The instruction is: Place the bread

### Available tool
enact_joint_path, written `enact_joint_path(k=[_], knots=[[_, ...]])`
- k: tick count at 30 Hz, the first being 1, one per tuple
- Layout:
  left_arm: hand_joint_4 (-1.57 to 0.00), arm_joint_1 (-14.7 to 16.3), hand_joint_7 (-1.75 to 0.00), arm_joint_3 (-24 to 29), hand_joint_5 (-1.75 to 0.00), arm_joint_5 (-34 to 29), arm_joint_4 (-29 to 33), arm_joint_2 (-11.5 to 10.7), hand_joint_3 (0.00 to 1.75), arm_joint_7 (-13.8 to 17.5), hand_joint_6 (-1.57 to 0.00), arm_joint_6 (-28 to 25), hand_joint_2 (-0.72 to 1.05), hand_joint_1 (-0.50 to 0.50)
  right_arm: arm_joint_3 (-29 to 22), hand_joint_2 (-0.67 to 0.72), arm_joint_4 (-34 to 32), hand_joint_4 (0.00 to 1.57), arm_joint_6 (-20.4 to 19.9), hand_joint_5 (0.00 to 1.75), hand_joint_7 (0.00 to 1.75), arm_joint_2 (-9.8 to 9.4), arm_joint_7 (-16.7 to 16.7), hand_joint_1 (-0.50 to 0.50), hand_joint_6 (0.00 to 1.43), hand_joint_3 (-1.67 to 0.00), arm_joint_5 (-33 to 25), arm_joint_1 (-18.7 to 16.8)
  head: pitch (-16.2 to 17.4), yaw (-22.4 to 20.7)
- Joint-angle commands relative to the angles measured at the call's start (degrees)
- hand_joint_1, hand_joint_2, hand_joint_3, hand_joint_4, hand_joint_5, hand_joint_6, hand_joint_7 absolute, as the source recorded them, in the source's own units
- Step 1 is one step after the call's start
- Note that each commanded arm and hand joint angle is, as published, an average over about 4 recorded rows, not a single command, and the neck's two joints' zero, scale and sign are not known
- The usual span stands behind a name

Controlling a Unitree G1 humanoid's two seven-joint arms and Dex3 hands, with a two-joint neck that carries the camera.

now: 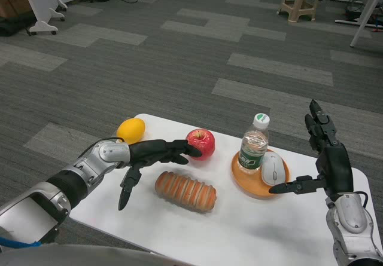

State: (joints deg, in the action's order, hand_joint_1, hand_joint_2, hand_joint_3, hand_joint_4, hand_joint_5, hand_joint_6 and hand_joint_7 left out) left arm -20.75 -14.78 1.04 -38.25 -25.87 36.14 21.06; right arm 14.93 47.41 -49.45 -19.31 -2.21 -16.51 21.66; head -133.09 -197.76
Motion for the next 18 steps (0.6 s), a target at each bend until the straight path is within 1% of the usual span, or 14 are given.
enact_joint_path(k=[1, 4, 7, 9, 11, 12, 14, 16, 18], knots=[[0.00, 1.72, -0.49, 3.40, -0.51, -0.90, 3.58, -1.02, 0.09, 0.15, 0.00, 0.39, -0.64, -0.17, -0.25, 0.03, -0.17, 0.00, -0.34, 0.00, 0.00, -0.24, -0.07, -0.25, 0.00, 0.00, -0.10, 0.05, -0.09, -0.29], [0.00, 2.60, -0.49, 5.38, -0.51, -1.91, 5.25, -1.02, 0.09, 0.15, 0.00, 0.43, -0.68, -0.17, -0.21, 0.03, -0.21, 0.00, -0.30, 0.00, 0.00, -0.29, -0.07, -0.25, 0.00, 0.00, -0.10, 0.05, -0.22, -0.57], [0.00, 4.07, -0.49, 7.66, -0.51, -5.17, 7.75, -1.35, 0.09, -0.02, 0.00, 0.83, -0.70, -0.17, -0.14, 0.03, -0.24, 0.00, -0.30, 0.00, 0.00, -0.29, -0.07, -0.25, 0.00, 0.00, -0.10, -0.01, -0.23, -0.47], [0.00, 5.23, -0.49, 8.45, -0.51, -12.53, 9.57, -1.75, 0.09, -0.51, 0.00, 1.47, -0.70, -0.17, -0.01, 0.03, -0.28, 0.00, -0.30, 0.00, 0.00, -0.29, -0.07, -0.25, 0.00, 0.00, -0.10, -0.04, -0.24, -0.53], [0.00, 5.96, -0.49, 8.32, -0.51, -20.44, 10.54, -2.01, 0.09, -1.32, 0.00, 2.61, -0.66, -0.17, 0.14, 0.03, -0.32, 0.00, -0.30, 0.00, 0.00, -0.31, -0.07, -0.25, 0.00, 0.00, -0.10, -0.04, -0.27, -0.66], [0.00, 6.02, -0.49, 8.02, -0.51, -22.61, 10.61, -2.03, 0.09, -1.74, 0.00, 3.25, -0.64, -0.17, 0.19, 0.03, -0.35, 0.00, -0.30, 0.00, 0.00, -0.33, -0.07, -0.25, 0.00, 0.00, -0.10, -0.04, -0.33, -0.72], [0.00, 6.16, -0.45, 6.30, -0.51, -31.23, 10.96, -2.12, 0.09, -3.27, 0.00, 5.53, -0.68, -0.17, 0.32, 0.03, -0.43, 0.00, -0.30, 0.00, 0.00, -0.37, -0.07, -0.25, 0.00, 0.00, -0.10, -0.04, -0.49, -0.89], [0.00, 5.94, -0.42, 3.93, -0.51, -38.83, 11.40, -2.16, 0.09, -4.55, 0.00, 7.64, -0.68, -0.17, 0.45, 0.03, -0.52, 0.00, -0.30, 0.00, 0.00, -0.37, -0.07, -0.25, 0.00, 0.00, -0.10, -0.04, -0.61, -0.87], [0.00, 5.59, -0.42, 2.08, -0.51, -43.22, 11.84, -2.16, 0.09, -5.65, 0.00, 9.22, -0.68, -0.17, 0.58, 0.03, -0.61, 0.00, -0.30, 0.00, 0.00, -0.37, -0.07, -0.25, 0.00, 0.00, -0.10, -0.04, -0.76, -0.61]])
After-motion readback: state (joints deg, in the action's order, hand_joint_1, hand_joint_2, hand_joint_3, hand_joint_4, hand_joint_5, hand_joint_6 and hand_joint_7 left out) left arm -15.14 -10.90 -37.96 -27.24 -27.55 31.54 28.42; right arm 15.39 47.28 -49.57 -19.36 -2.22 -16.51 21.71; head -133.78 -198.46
